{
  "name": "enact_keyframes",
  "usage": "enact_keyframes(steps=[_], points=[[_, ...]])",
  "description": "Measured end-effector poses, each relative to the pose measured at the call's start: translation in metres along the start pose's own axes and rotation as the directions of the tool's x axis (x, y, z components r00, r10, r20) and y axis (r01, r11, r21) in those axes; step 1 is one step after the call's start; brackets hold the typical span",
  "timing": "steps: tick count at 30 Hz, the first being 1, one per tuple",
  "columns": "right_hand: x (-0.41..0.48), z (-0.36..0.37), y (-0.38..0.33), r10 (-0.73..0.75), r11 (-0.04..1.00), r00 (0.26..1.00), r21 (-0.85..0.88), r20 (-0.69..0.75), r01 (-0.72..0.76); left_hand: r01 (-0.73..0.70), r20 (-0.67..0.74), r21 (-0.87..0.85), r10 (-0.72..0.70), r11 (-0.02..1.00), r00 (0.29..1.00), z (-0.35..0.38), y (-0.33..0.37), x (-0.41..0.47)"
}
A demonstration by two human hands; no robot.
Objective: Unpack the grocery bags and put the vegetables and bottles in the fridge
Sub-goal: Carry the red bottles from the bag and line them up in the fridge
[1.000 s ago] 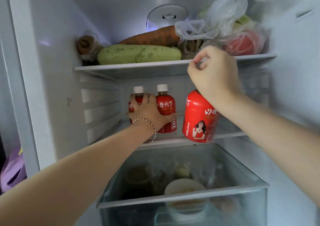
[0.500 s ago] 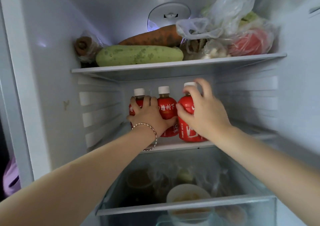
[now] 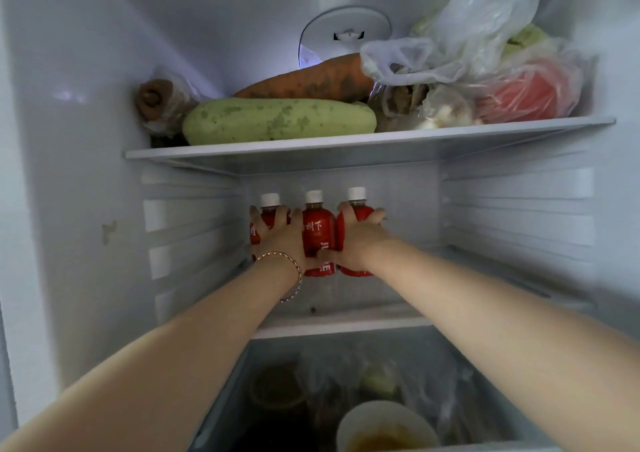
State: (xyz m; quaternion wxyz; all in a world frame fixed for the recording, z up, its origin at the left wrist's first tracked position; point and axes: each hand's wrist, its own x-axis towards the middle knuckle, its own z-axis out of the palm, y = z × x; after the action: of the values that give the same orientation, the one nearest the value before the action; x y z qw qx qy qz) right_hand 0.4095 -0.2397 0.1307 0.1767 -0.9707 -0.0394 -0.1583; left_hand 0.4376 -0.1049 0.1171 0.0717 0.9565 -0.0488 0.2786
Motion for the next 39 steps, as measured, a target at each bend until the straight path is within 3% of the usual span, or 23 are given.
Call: enact_keyframes(steps=[6, 9, 14, 18, 23, 26, 28, 30, 32, 36, 39], points=[[0.069, 0.034, -0.008, 0.112, 0.987, 0.994, -0.120, 0.018, -0.109, -0.028, 0.069, 0.102, 0.021, 0.994, 0.997, 0.007, -0.021, 0.023], [0.082, 0.047, -0.006, 0.140, 0.987, 0.990, -0.087, 0.016, -0.138, -0.083, 0.096, 0.079, 0.075, 0.993, 0.993, 0.013, -0.035, 0.034], [0.086, 0.049, -0.006, 0.096, 0.972, 0.995, -0.215, -0.022, -0.098, -0.098, 0.110, 0.052, 0.092, 0.994, 0.990, 0.015, -0.037, 0.034], [0.066, 0.043, -0.011, 0.081, 0.987, 0.996, -0.140, -0.023, -0.084, -0.059, 0.000, -0.012, 0.059, 0.998, 0.998, 0.020, -0.031, 0.029], [0.050, 0.040, -0.019, 0.036, 0.998, 0.999, -0.057, 0.004, -0.036, 0.093, -0.089, -0.023, -0.094, 0.995, 0.992, 0.012, -0.015, 0.015], [0.043, 0.033, -0.019, -0.025, 0.996, 1.000, -0.088, -0.002, 0.025, 0.039, -0.086, 0.038, -0.036, 0.999, 0.996, 0.006, -0.014, 0.010], [0.034, 0.024, -0.013, -0.079, 0.989, 0.997, -0.128, 0.009, 0.079, -0.106, -0.097, 0.160, 0.122, 0.981, 0.988, 0.006, -0.007, 0.007], [0.022, 0.018, -0.006, -0.103, 0.976, 0.992, -0.183, 0.075, 0.115, -0.288, -0.028, 0.230, 0.302, 0.930, 0.953, 0.010, 0.001, 0.005], [0.008, 0.013, 0.001, -0.102, 0.962, 0.983, -0.238, 0.152, 0.137, -0.340, 0.092, 0.230, 0.328, 0.912, 0.940, 0.013, 0.002, 0.008], [-0.023, 0.003, 0.009, -0.088, 0.957, 0.987, -0.264, 0.134, 0.121, -0.229, 0.233, 0.191, 0.183, 0.954, 0.955, -0.004, 0.011, 0.007], [-0.048, -0.016, 0.009, -0.131, 0.971, 0.991, -0.195, 0.040, 0.136, -0.156, 0.249, 0.117, 0.123, 0.981, 0.961, -0.032, 0.025, -0.013]])
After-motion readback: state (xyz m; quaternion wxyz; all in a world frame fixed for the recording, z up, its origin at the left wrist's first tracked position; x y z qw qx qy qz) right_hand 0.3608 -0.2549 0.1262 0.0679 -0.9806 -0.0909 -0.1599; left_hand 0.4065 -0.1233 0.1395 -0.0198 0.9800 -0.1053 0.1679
